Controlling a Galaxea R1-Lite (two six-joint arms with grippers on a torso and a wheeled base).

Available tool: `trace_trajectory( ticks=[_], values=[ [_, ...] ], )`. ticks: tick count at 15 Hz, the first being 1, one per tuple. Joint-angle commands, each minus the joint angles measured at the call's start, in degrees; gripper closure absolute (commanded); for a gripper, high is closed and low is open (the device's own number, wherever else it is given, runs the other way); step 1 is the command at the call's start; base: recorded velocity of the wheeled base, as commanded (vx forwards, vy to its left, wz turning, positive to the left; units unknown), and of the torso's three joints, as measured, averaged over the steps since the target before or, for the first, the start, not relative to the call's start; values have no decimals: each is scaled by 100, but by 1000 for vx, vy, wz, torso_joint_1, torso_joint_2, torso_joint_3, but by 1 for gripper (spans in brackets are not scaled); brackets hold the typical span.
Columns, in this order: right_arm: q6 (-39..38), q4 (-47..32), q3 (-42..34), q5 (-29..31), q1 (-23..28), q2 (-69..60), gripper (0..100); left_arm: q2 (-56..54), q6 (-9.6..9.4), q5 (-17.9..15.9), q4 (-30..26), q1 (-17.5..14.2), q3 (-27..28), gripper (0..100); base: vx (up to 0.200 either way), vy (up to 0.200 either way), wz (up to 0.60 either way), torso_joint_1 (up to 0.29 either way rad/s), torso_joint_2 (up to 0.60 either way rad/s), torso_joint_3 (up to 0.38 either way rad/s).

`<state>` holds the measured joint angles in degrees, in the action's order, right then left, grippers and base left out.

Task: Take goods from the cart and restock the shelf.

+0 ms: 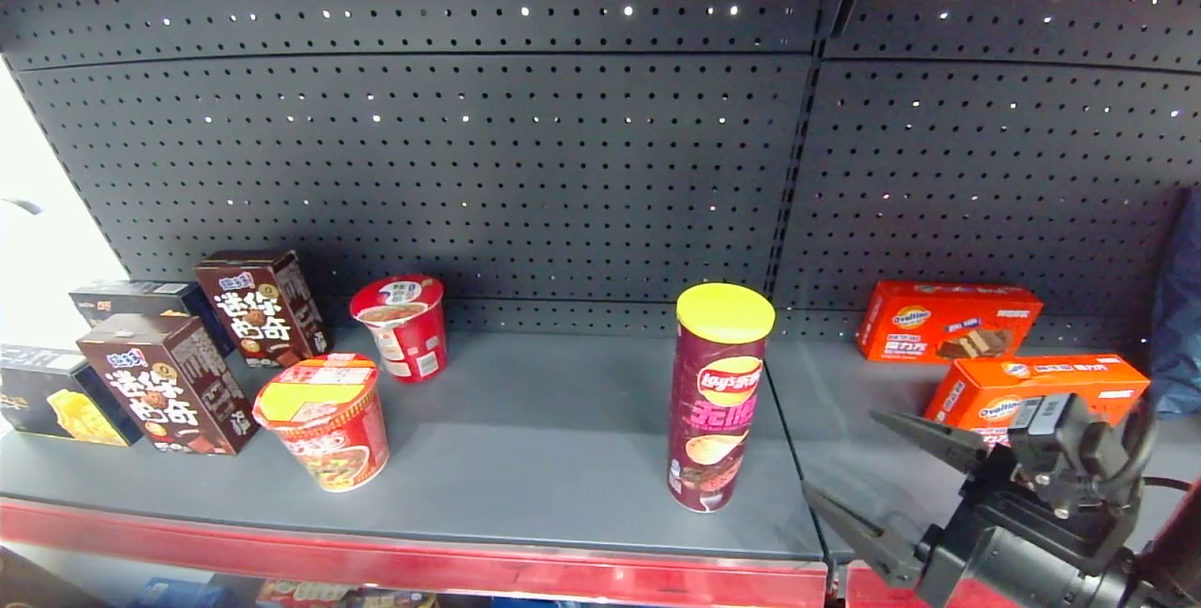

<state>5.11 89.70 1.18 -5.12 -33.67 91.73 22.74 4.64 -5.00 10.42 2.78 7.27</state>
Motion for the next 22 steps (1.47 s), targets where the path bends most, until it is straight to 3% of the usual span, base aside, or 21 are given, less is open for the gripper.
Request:
trace_trajectory(
  ticks=[1,3,5,6,8,10,14,16,18,22],
  values=[
    [69,-418,-118,617,124,-903,0,20,-16,-19,12,12,311,100,0,0,0,0,0,0],
    [69,-1156,-118,837,449,-1509,0,205,-25,-54,12,30,636,100,0,0,0,0,0,0],
    [184,-2651,-48,925,757,-2626,0,574,-60,-291,30,47,987,100,0,0,0,0,0,0],
    [201,-3442,66,1066,809,-3153,0,697,-201,-353,74,47,1022,100,0,0,0,0,0,0],
    [201,-4312,260,1268,827,-3830,0,750,-482,-441,39,47,1040,100,0,0,0,0,0,0],
    [201,-4628,198,1294,1337,-4392,0,794,-605,-555,39,47,1093,100,0,0,0,0,0,0],
    [166,-4813,-109,1277,2057,-5183,0,1233,-640,-599,91,56,1550,100,0,0,0,0,0,0],
    [157,-5595,-101,1294,2321,-5921,0,1585,-649,-739,127,162,1884,100,0,0,0,0,0,0],
    [166,-6992,-101,1321,2813,-7143,0,2086,-658,-739,179,390,2156,100,0,0,0,0,0,0],
    [69,-8926,5,1391,3393,-9173,0,2903,-649,-722,918,926,2183,100,0,0,0,0,0,0]
  ],
)
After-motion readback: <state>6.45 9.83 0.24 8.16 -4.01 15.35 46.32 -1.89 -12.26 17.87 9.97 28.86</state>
